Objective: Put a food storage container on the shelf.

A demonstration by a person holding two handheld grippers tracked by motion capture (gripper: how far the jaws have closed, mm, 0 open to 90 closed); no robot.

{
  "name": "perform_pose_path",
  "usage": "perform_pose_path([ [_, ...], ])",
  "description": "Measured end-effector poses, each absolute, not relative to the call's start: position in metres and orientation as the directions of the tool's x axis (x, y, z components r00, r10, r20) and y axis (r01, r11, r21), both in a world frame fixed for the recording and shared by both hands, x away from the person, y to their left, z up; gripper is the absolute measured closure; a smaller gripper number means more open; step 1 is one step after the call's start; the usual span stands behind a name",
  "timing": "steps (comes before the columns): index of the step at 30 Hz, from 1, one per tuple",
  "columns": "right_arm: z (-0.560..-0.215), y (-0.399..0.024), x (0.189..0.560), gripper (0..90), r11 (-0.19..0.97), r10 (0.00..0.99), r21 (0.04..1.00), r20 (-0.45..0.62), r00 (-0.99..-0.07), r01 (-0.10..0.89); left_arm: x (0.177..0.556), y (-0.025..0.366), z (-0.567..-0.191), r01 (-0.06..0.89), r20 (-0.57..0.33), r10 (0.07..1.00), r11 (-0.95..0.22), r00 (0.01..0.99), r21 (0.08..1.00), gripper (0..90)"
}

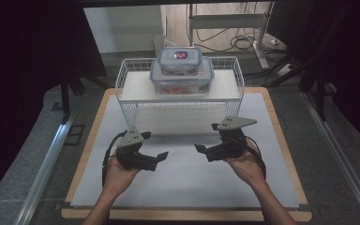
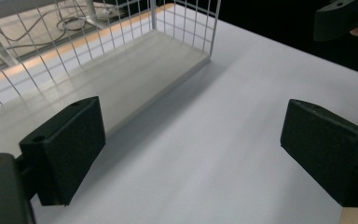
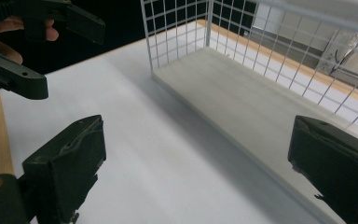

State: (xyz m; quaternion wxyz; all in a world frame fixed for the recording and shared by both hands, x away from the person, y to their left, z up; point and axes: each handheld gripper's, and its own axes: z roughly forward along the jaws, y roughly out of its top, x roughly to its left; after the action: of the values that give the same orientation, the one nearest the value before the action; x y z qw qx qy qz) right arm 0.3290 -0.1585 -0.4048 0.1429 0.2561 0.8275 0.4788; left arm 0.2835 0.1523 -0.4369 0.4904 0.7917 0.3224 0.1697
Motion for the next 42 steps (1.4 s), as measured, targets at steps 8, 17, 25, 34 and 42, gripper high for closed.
perform_pose_path([
  [8,-0.423,-0.168,0.318,2.9,0.427,0.560,0.855,0.006,-0.829,0.295,0.274,0.156,-0.453,0.347,-0.033,0.684,-0.328,0.729,0.879,6.3],
  [17,-0.437,-0.182,0.305,3.0,0.422,0.573,0.847,0.027,-0.819,0.324,0.252,0.165,-0.466,0.346,-0.010,0.703,-0.337,0.711,0.876,6.3],
  [25,-0.442,-0.195,0.292,3.0,0.407,0.599,0.851,0.025,-0.800,0.332,0.239,0.167,-0.475,0.348,-0.001,0.712,-0.343,0.703,0.872,6.2],
  [34,-0.452,-0.207,0.279,3.1,0.405,0.615,0.847,0.026,-0.788,0.344,0.226,0.170,-0.486,0.356,0.015,0.724,-0.356,0.689,0.864,6.0],
  [42,-0.464,-0.215,0.267,3.1,0.424,0.627,0.835,0.009,-0.779,0.350,0.214,0.181,-0.496,0.386,-0.003,0.745,-0.342,0.667,0.857,5.8],
])
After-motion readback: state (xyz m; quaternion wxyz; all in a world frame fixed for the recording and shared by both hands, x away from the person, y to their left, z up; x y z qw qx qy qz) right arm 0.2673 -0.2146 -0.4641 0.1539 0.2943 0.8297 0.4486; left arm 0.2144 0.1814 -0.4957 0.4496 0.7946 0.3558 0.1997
